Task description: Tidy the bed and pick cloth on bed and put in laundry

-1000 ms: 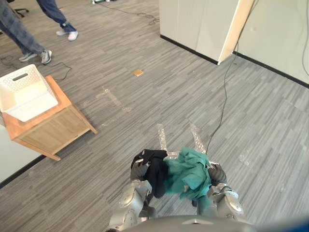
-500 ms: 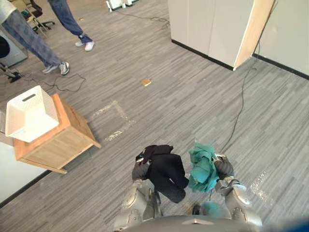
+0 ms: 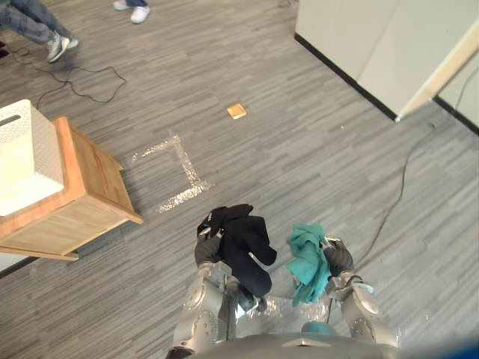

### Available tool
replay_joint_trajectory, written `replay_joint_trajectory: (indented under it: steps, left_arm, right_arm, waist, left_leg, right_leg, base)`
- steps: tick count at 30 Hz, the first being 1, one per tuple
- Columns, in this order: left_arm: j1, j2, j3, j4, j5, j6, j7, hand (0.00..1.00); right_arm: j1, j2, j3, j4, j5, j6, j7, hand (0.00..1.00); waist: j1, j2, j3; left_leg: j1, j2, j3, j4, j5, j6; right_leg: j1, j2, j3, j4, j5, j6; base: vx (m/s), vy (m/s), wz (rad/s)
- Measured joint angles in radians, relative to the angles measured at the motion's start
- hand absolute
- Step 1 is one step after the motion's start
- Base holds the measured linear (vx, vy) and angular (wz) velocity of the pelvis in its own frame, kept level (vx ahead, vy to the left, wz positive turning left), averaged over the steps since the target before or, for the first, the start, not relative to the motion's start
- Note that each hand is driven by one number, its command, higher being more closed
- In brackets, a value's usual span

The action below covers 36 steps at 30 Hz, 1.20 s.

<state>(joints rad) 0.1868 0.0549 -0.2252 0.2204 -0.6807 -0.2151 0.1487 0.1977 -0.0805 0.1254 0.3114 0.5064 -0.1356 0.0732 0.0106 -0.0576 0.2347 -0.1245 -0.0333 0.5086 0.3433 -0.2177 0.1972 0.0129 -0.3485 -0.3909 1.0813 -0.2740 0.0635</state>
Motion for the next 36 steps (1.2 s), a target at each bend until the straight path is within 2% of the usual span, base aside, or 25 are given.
replay_joint_trajectory:
  steps: [2,4,5,7,9,11,12,14,15,16,17,18,19,20,21,22,23,25,26,27,29,31,32,34,36]
  left_arm:
    - [0.002,0.016,-0.004,-0.026,0.004,0.01,0.0,1.0]
    - [-0.001,0.029,-0.011,-0.043,0.005,0.014,-0.003,1.0]
    - [-0.003,0.039,-0.012,-0.04,0.005,0.018,-0.007,1.0]
    - [-0.008,0.048,-0.024,-0.036,0.005,0.031,-0.011,1.0]
    - [-0.019,0.054,-0.062,-0.017,0.007,0.052,-0.021,1.0]
    - [-0.02,0.055,-0.081,0.006,0.008,0.06,-0.023,1.0]
    - [-0.007,0.056,-0.089,0.015,0.008,0.077,-0.023,1.0]
    - [0.006,0.063,-0.09,0.015,0.01,0.081,-0.023,1.0]
    - [0.019,0.071,-0.091,0.023,0.029,0.091,-0.022,1.0]
    - [0.027,0.068,-0.108,0.023,0.039,0.097,-0.024,1.0]
    - [0.028,0.069,-0.122,0.023,0.045,0.098,-0.028,1.0]
    - [0.028,0.063,-0.143,0.023,0.047,0.097,-0.046,1.0]
    - [0.028,0.054,-0.147,0.023,0.047,0.097,-0.063,1.0]
    - [0.03,0.051,-0.148,0.023,0.047,0.097,-0.064,1.0]
    - [0.041,0.046,-0.148,0.023,0.046,0.096,-0.065,1.0]
    - [0.04,0.038,-0.142,0.02,0.045,0.093,-0.065,1.0]
    - [0.042,0.035,-0.14,0.02,0.044,0.093,-0.065,1.0]
    - [0.043,0.029,-0.135,0.02,0.044,0.093,-0.076,1.0]
    - [0.052,0.022,-0.126,0.02,0.044,0.093,-0.08,1.0]
    - [0.064,0.014,-0.116,0.02,0.042,0.093,-0.085,1.0]
    - [0.074,0.008,-0.111,0.02,0.04,0.092,-0.094,1.0]
    - [0.075,0.002,-0.103,0.016,0.031,0.09,-0.1,1.0]
    - [0.077,-0.007,-0.092,0.009,0.024,0.089,-0.099,1.0]
    - [0.08,-0.012,-0.09,-0.005,0.023,0.089,-0.096,1.0]
    - [0.086,-0.012,-0.09,-0.015,0.024,0.089,-0.095,1.0]
  right_arm:
    - [0.01,0.002,0.002,0.004,0.0,0.0,-0.006,1.0]
    - [0.017,0.002,0.0,0.004,0.0,-0.004,-0.021,1.0]
    - [0.031,0.002,0.001,0.003,0.0,-0.005,-0.031,1.0]
    - [0.045,0.002,0.0,0.002,0.003,-0.006,-0.038,1.0]
    - [0.082,0.002,-0.002,0.002,0.024,-0.007,-0.038,1.0]
    - [0.082,0.002,-0.002,-0.001,0.04,-0.009,-0.037,1.0]
    - [0.079,0.003,0.001,-0.006,0.041,-0.012,-0.036,1.0]
    - [0.074,0.008,0.001,-0.015,0.041,-0.012,-0.036,1.0]
    - [0.077,0.016,-0.001,-0.015,0.041,-0.012,-0.037,1.0]
    - [0.074,0.018,-0.017,-0.017,0.041,-0.014,-0.038,1.0]
    - [0.075,0.019,-0.026,-0.017,0.042,-0.014,-0.038,1.0]
    - [0.08,0.019,-0.039,-0.02,0.042,-0.014,-0.039,1.0]
    - [0.081,0.02,-0.044,-0.029,0.043,-0.014,-0.04,1.0]
    - [0.082,0.021,-0.044,-0.034,0.043,-0.013,-0.04,1.0]
    - [0.085,0.02,-0.049,-0.055,0.043,-0.013,-0.038,1.0]
    - [0.093,0.019,-0.05,-0.059,0.043,-0.013,-0.036,1.0]
    - [0.089,0.017,-0.051,-0.058,0.042,-0.013,-0.036,1.0]
    - [0.088,0.016,-0.056,-0.058,0.041,-0.013,-0.033,1.0]
    - [0.092,0.008,-0.06,-0.057,0.04,-0.012,-0.025,1.0]
    - [0.105,0.003,-0.057,-0.057,0.04,-0.011,-0.012,1.0]
    - [0.117,-0.019,-0.065,-0.056,0.04,-0.011,-0.001,1.0]
    - [0.112,-0.024,-0.072,-0.057,0.037,-0.012,0.01,1.0]
    - [0.11,-0.024,-0.071,-0.057,0.035,-0.011,0.024,1.0]
    - [0.111,-0.024,-0.066,-0.057,0.029,-0.009,0.036,1.0]
    - [0.116,-0.024,-0.051,-0.057,0.029,-0.004,0.039,1.0]
  waist:
    - [-0.003,0.012,-0.001]
    - [-0.018,0.019,-0.005]
    - [-0.027,0.018,-0.006]
    - [-0.027,0.023,-0.003]
    - [-0.04,0.046,0.011]
    - [-0.046,0.06,0.022]
    - [-0.043,0.052,0.025]
    - [-0.042,0.026,0.037]
    - [-0.041,0.024,0.048]
    - [-0.05,0.05,0.052]
    - [-0.054,0.059,0.051]
    - [-0.057,0.073,0.053]
    - [-0.049,0.082,0.058]
    - [-0.049,0.084,0.059]
    - [-0.055,0.087,0.059]
    - [-0.056,0.096,0.051]
    - [-0.057,0.106,0.045]
    - [-0.056,0.134,0.041]
    - [-0.056,0.151,0.045]
    - [-0.052,0.154,0.045]
    - [-0.051,0.152,0.045]
    - [-0.049,0.151,0.045]
    - [-0.048,0.146,0.043]
    - [-0.047,0.134,0.047]
    - [-0.049,0.117,0.056]
  left_leg:
    - [0.082,-0.005,-0.065,-0.054,0.004,-0.008]
    - [0.123,-0.005,-0.145,-0.092,0.011,-0.029]
    - [0.148,-0.007,-0.204,-0.124,0.014,-0.052]
    - [0.167,-0.004,-0.269,-0.145,0.009,-0.066]
    - [0.201,0.024,-0.363,-0.16,-0.001,-0.095]
    - [0.227,0.047,-0.401,-0.159,-0.018,-0.123]
    - [0.25,0.061,-0.422,-0.15,-0.048,-0.156]
    - [0.283,0.064,-0.436,-0.124,-0.092,-0.191]
    - [0.312,0.082,-0.443,-0.092,-0.134,-0.228]
    - [0.322,0.124,-0.443,-0.083,-0.135,-0.244]
    - [0.322,0.137,-0.438,-0.08,-0.127,-0.254]
    - [0.335,0.166,-0.427,-0.082,-0.098,-0.268]
    - [0.357,0.19,-0.411,-0.077,-0.076,-0.287]
    - [0.361,0.197,-0.408,-0.068,-0.069,-0.29]
    - [0.365,0.21,-0.405,-0.021,-0.056,-0.293]
    - [0.335,0.23,-0.404,0.066,-0.045,-0.281]
    - [0.305,0.243,-0.401,0.129,-0.034,-0.277]
    - [0.203,0.293,-0.383,0.32,0.058,-0.262]
    - [0.129,0.345,-0.373,0.477,0.171,-0.266]
    - [0.081,0.366,-0.349,0.59,0.125,-0.26]
    - [0.045,0.352,-0.278,0.609,0.041,-0.246]
    - [0.017,0.31,-0.227,0.511,-0.011,-0.233]
    - [-0.014,0.262,-0.204,0.387,-0.027,-0.233]
    - [-0.039,0.206,-0.179,0.219,-0.019,-0.237]
    - [-0.054,0.161,-0.15,0.013,0.057,-0.246]
  right_leg:
    - [-0.062,0.008,0.02,0.034,-0.017,-0.018]
    - [-0.135,0.031,0.052,-0.018,-0.039,-0.012]
    - [-0.195,0.053,0.088,-0.133,-0.039,-0.011]
    - [-0.225,0.092,0.137,-0.306,-0.03,0.002]
    - [-0.249,0.154,0.234,-0.597,0.043,0.027]
    - [-0.257,0.174,0.267,-0.756,0.133,0.037]
    - [-0.268,0.169,0.288,-0.89,0.213,0.063]
    - [-0.265,0.163,0.3,-0.938,0.217,0.072]
    - [-0.258,0.168,0.301,-0.907,0.304,0.086]
    - [-0.259,0.202,0.295,-0.861,0.319,0.075]
    - [-0.259,0.214,0.295,-0.843,0.319,0.059]
    - [-0.257,0.236,0.291,-0.796,0.286,0.008]
    - [-0.255,0.247,0.277,-0.734,0.24,-0.018]
    - [-0.255,0.247,0.271,-0.706,0.217,-0.026]
    - [-0.249,0.241,0.253,-0.64,0.153,-0.031]
    - [-0.24,0.245,0.235,-0.617,0.104,-0.042]
    - [-0.235,0.252,0.227,-0.62,0.094,-0.043]
    - [-0.195,0.279,0.212,-0.664,0.084,-0.05]
    - [-0.127,0.308,0.207,-0.731,0.083,-0.055]
    - [-0.065,0.319,0.207,-0.78,0.088,-0.074]
    - [0.021,0.311,0.208,-0.835,0.086,-0.095]
    - [0.068,0.301,0.21,-0.875,0.078,-0.097]
    - [0.098,0.287,0.212,-0.89,0.063,-0.092]
    - [0.126,0.263,0.209,-0.896,0.051,-0.084]
    - [0.198,0.237,0.184,-0.93,0.046,-0.055]
  base:
    - [0.33,-0.005,1.04]
    - [0.28,-0.097,1.27]
    - [0.2,-0.147,1.1]
    - [0.22,-0.206,1.02]
    - [0.25,-0.29,1.14]
    - [0.29,-0.343,0.77]
    - [0.38,-0.463,0.55]
    - [0.36,-0.447,0.34]
    - [0.41,-0.475,0.36]
    - [0.42,-0.459,0.39]
    - [0.4,-0.414,0.48]
    - [0.39,-0.378,0.36]
    - [0.38,-0.358,0.29]
    - [0.4,-0.383,0.29]
    - [0.29,-0.298,0.32]
    - [0.29,-0.321,0.26]
    - [0.2,-0.221,0.05]
    - [0.23,-0.202,0.06]
    - [0.31,-0.157,0.1]
    - [0.33,-0.14,0.08]
    - [0.33,-0.111,-0.02]
    - [0.3,-0.062,-0.09]
    - [0.34,-0.009,-0.09]
    - [0.33,0.013,-0.06]
    - [0.47,0.085,0.1]
